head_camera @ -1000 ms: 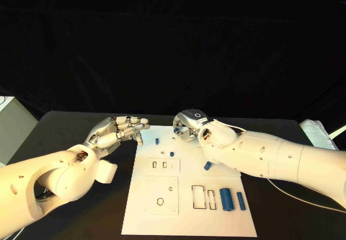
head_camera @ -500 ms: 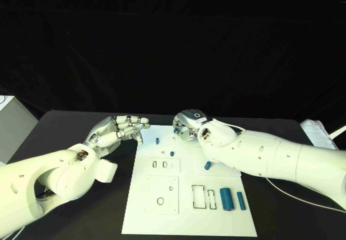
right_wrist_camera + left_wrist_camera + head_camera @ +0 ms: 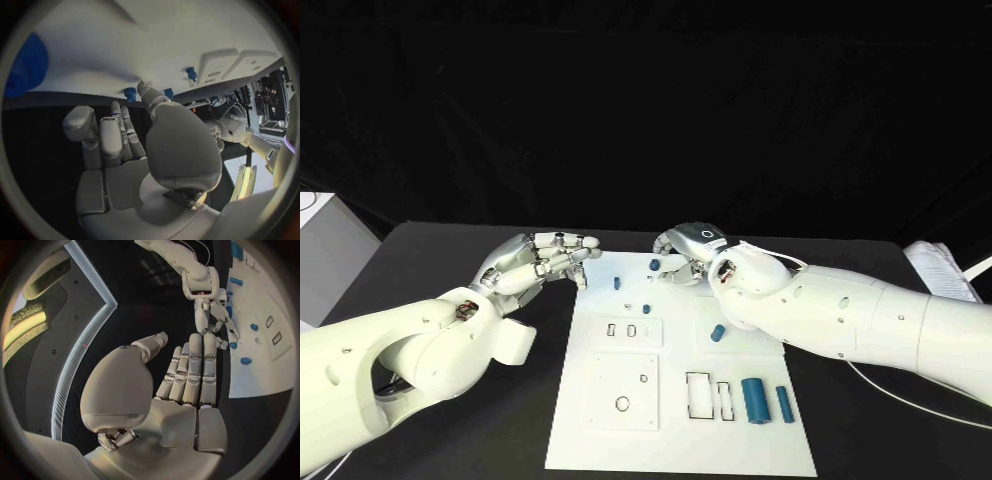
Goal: Assemble the parts on the task board
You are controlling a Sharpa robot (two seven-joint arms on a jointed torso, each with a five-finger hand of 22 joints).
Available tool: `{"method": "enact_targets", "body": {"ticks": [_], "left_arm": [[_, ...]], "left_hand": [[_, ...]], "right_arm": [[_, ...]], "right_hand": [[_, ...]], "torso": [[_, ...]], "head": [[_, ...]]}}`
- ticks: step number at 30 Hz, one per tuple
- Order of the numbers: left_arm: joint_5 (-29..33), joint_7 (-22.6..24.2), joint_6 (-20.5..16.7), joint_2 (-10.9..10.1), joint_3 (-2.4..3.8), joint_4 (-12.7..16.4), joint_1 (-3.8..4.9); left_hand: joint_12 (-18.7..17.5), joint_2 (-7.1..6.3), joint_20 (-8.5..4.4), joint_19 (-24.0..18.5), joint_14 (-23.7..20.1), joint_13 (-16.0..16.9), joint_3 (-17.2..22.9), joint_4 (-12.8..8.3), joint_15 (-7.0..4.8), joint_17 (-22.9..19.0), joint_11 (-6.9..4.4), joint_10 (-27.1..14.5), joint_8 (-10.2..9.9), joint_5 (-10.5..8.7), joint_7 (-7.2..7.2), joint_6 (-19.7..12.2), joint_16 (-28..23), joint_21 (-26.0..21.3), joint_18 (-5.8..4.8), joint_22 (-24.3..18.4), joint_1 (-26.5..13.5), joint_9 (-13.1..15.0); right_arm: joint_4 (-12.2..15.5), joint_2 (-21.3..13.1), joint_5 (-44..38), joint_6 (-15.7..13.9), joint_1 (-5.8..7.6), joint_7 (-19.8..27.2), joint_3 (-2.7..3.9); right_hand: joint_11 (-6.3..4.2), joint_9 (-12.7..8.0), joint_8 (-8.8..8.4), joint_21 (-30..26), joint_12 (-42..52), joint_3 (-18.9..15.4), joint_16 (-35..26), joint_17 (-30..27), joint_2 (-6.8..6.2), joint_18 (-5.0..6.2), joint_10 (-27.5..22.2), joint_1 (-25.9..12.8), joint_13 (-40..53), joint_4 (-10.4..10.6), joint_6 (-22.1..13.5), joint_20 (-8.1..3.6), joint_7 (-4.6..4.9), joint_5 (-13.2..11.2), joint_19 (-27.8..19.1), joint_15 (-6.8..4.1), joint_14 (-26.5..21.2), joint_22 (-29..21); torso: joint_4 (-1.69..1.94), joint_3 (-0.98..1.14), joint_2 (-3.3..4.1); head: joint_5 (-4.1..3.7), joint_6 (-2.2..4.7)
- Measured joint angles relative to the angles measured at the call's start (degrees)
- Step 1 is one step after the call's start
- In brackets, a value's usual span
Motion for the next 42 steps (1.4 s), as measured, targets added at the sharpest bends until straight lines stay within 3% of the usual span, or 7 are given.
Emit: {"method": "enact_targets", "body": {"ticks": [6,11,15,18,20,22,42], "left_arm": [[0.0,0.0,0.0,-0.1,-0.02,-0.3,0.00],[0.0,0.0,0.0,-0.1,-0.01,-0.6,0.00],[0.0,0.0,0.2,-0.1,-0.01,-0.9,0.00],[0.0,0.0,0.3,0.0,-0.01,-1.0,0.00],[0.0,0.0,0.3,0.0,-0.01,-1.1,0.00],[0.0,0.0,0.4,0.0,-0.01,-1.1,0.00],[0.0,-0.2,0.8,0.3,-0.02,-1.4,-0.02]], "left_hand": [[0.0,0.00,0.00,0.0,0.0,0.0,0.0,0.0,0.00,0.0,0.00,0.0,0.0,0.00,0.00,0.0,0.0,0.0,0.00,0.0,0.0,0.0],[0.0,0.00,0.00,0.0,0.0,0.0,0.0,0.0,0.00,0.0,0.00,0.0,0.0,0.00,0.00,0.0,0.0,0.0,0.00,0.1,0.0,0.0],[0.0,0.00,0.00,0.0,0.0,0.0,0.0,0.0,0.02,0.0,0.00,0.0,0.0,0.00,0.00,0.0,0.0,0.0,-0.01,0.1,0.0,0.0],[0.0,0.00,0.00,0.0,-0.2,0.0,0.0,0.0,0.20,0.0,0.00,0.0,0.0,0.00,0.00,0.0,0.0,0.0,-0.01,0.1,0.0,0.0],[0.0,0.00,0.00,0.0,-0.2,0.0,0.0,0.0,0.21,0.0,0.00,0.0,0.0,0.00,0.00,0.0,0.0,0.0,-0.01,0.1,0.0,0.0],[0.0,0.00,0.00,0.0,-0.2,0.0,0.0,0.0,0.20,0.0,0.00,0.0,0.0,0.00,0.00,0.0,0.0,0.0,-0.01,0.1,0.0,0.0],[0.0,0.00,0.00,0.0,-0.2,0.0,0.0,0.0,0.21,0.0,0.00,0.0,0.0,0.00,0.00,0.0,0.0,0.2,-0.01,0.1,0.0,0.0]], "right_arm": [[5.7,-5.8,0.6,-0.2,0.65,-0.3,0.18],[10.3,-11.9,3.2,-0.5,1.62,-0.6,0.66],[12.6,-16.0,7.2,-0.3,2.25,-1.2,0.91],[13.2,-17.8,10.5,0.4,2.47,-1.9,0.99],[13.4,-18.5,12.2,1.1,2.52,-2.4,1.02],[13.4,-19.1,13.8,2.1,2.56,-2.9,1.02],[9.8,-16.3,19.3,8.4,2.34,-6.0,1.03]], "right_hand": [[-0.40,0.6,-0.31,-0.6,3.0,-4.0,0.0,-0.3,0.66,-0.01,-0.4,2.9,0.1,3.2,0.0,-0.17,0.03,0.0,0.2,-0.02,0.0,0.3],[-1.16,0.9,-0.34,4.8,6.8,-1.4,2.7,3.9,1.00,-0.03,7.1,3.9,1.4,4.6,1.6,-1.03,1.07,0.7,4.2,-0.65,0.6,7.1],[-1.82,1.2,-0.94,9.0,13.1,-0.8,5.6,8.4,-1.47,-1.16,15.8,4.2,5.8,5.1,1.5,-2.00,0.66,5.5,6.6,-2.07,0.8,12.2],[-2.55,2.5,-0.02,12.5,35.1,-3.4,9.4,14.1,-2.22,-1.83,20.8,4.1,31.8,5.5,-1.1,-2.73,-0.37,6.9,8.6,-2.56,0.9,15.9],[-2.29,3.8,1.35,15.1,59.0,-5.7,12.1,15.4,-1.58,-3.14,22.6,4.7,59.5,7.6,-3.2,-1.99,0.81,6.9,9.5,-2.06,0.8,16.5],[-1.85,4.6,2.41,18.1,73.8,-7.4,14.4,15.5,-1.04,-3.78,26.3,5.3,67.8,9.3,-4.4,-1.49,1.51,7.0,9.3,-1.39,0.8,16.6],[-1.58,5.5,4.24,24.1,82.1,-8.6,16.6,15.5,-0.47,-4.95,27.3,6.3,69.3,12.5,-4.4,-0.90,1.55,8.3,9.5,-1.03,0.8,16.6]], "torso": [[-0.28,0.15,-0.19],[-0.77,0.42,-0.51],[-1.16,0.61,-0.74],[-1.37,0.70,-0.86],[-1.47,0.76,-0.91],[-1.52,0.80,-0.93],[-1.37,0.70,-0.81]], "head": [[-0.20,0.10],[-0.51,0.14],[-0.59,0.14],[-0.65,0.16],[-0.65,0.18],[-0.66,0.18],[-0.79,-0.29]]}}
